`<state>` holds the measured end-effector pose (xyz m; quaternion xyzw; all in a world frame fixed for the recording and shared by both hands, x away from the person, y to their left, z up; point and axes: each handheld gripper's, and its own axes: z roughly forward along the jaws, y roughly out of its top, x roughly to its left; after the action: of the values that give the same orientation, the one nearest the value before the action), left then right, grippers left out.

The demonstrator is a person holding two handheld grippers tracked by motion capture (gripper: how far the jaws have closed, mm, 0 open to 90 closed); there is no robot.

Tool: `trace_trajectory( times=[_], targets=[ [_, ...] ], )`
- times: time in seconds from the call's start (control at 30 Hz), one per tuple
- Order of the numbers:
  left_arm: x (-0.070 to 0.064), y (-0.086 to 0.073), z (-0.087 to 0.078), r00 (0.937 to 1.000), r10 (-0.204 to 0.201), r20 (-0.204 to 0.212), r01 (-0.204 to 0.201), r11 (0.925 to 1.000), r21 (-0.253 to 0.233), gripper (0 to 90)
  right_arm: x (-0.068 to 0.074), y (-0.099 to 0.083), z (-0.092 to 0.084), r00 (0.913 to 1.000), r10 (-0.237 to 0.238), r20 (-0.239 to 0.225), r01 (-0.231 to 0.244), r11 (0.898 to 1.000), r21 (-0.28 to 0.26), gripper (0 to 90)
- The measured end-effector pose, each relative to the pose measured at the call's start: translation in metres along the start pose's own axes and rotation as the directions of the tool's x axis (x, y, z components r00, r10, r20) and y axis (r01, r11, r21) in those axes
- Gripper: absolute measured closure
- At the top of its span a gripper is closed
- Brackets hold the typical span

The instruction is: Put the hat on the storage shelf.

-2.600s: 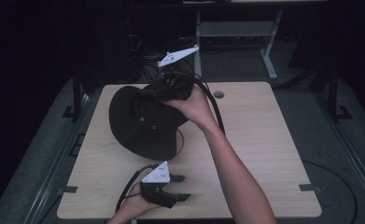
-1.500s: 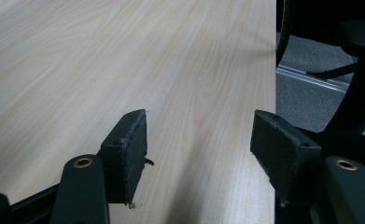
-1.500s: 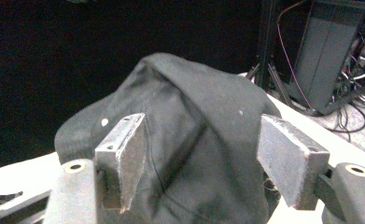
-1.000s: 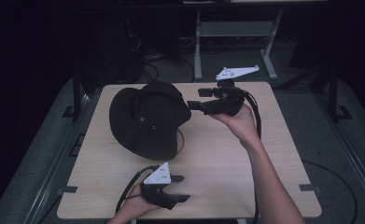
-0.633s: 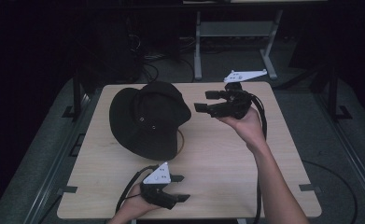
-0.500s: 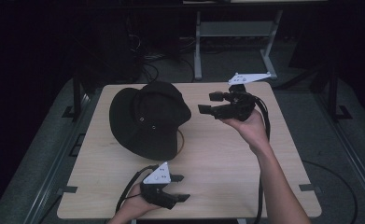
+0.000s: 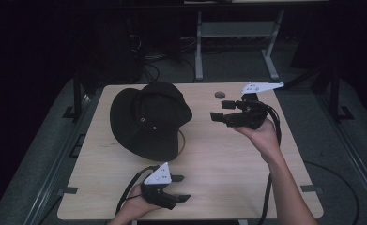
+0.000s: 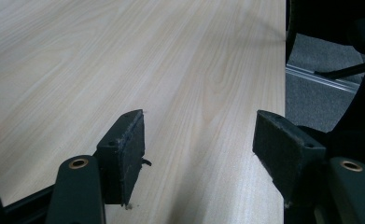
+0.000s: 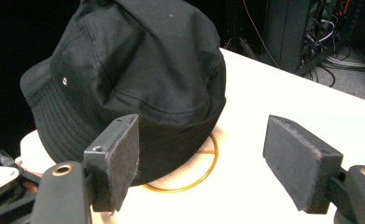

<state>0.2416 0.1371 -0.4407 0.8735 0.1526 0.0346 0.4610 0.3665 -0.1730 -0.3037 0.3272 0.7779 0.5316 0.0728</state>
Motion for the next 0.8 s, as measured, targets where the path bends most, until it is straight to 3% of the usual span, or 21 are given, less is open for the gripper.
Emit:
trace_trajectory(
  times=[0.8],
  targets=[
    [0.001, -0.001, 0.000, 0.9998, -0.020, -0.004, 0.020, 0.9997, -0.014, 31.6, -0.010, -0.041, -0.021, 0.9990, 0.038, 0.022, -0.038, 0.999, 0.018, 24.8]
  ],
)
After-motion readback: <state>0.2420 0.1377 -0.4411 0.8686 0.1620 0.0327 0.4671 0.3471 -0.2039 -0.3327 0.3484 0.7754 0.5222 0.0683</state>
